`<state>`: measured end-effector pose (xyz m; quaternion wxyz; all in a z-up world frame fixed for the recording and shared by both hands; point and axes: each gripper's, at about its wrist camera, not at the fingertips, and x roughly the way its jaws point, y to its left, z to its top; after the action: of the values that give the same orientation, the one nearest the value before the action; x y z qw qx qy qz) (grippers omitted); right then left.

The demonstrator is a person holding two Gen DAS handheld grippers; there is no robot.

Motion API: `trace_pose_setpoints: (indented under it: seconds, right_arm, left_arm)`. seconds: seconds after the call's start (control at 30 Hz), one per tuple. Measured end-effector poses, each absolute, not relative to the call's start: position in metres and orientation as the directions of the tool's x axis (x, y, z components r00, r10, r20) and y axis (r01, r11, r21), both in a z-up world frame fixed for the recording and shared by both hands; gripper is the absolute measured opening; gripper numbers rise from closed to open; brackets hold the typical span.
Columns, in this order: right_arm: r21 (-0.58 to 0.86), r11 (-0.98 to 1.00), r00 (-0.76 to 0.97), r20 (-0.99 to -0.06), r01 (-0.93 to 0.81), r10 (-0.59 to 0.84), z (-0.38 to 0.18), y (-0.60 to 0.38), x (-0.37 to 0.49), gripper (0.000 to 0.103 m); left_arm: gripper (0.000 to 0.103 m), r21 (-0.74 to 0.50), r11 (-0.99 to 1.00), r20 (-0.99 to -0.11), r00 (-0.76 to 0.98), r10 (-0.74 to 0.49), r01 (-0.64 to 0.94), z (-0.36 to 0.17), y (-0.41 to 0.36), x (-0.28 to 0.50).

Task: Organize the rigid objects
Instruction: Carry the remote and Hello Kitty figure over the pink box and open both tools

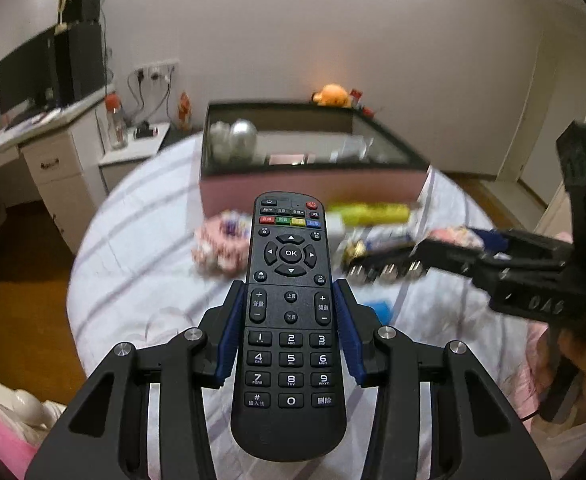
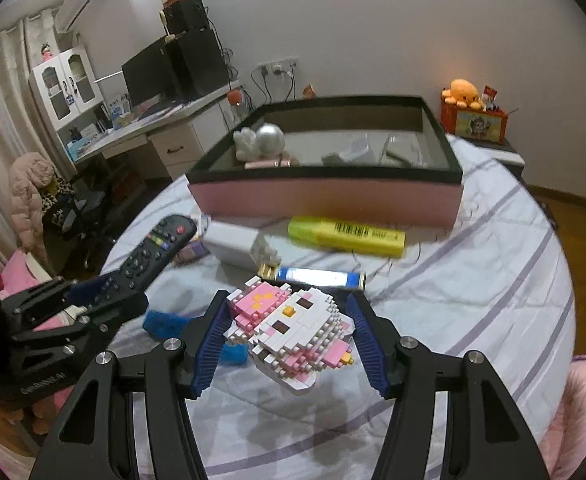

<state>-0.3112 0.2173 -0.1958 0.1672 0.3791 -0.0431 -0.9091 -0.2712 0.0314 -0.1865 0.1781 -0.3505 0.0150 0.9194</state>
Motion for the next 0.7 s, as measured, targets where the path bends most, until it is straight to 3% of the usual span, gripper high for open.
trace_pose_setpoints:
  seconds: [0.33,0.7]
  right_arm:
    - [0.144,-0.944,-0.739,-0.591,0.296,-0.323,-0.141,0.223,-0.324,0.061]
    - [0.099,-0.955,-0.774,-0.565,0.278,-0.284,-0.114,0.238,-0.394,0.061]
  left_arm:
    - [0.044,-0.007,-0.946,-0.551,-0.789,0.273,-0.323,-0.123,0.060,-0.292]
    - [0.044,0.051,-0.942,-0.563,-0.788,0.248,-0.333,-0.105,0.085,-0.370]
